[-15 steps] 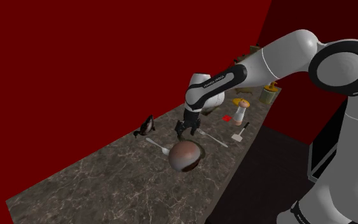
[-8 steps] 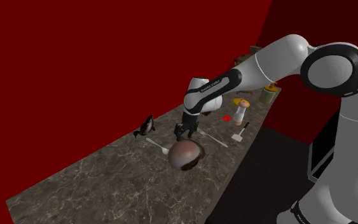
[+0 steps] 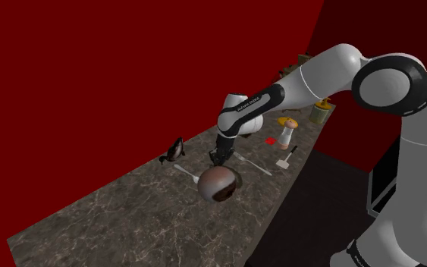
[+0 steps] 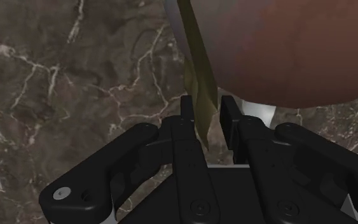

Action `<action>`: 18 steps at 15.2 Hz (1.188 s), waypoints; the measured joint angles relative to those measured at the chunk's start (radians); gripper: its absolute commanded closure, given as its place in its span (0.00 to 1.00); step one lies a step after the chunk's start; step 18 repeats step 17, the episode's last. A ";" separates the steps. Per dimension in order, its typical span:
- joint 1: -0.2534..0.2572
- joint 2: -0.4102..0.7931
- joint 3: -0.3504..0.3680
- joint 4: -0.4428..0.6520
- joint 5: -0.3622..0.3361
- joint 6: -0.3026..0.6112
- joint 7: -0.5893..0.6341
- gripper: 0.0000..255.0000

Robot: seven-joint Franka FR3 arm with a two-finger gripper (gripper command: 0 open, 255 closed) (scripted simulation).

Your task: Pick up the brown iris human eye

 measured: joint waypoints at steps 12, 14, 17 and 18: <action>0.003 -0.125 -0.006 -0.031 -0.021 -0.118 0.022 1.00; 0.004 -0.137 -0.007 -0.018 -0.026 -0.142 0.031 1.00; 0.005 -0.159 -0.009 -0.010 -0.032 -0.171 0.039 1.00; 0.005 -0.159 -0.009 -0.010 -0.032 -0.171 0.039 1.00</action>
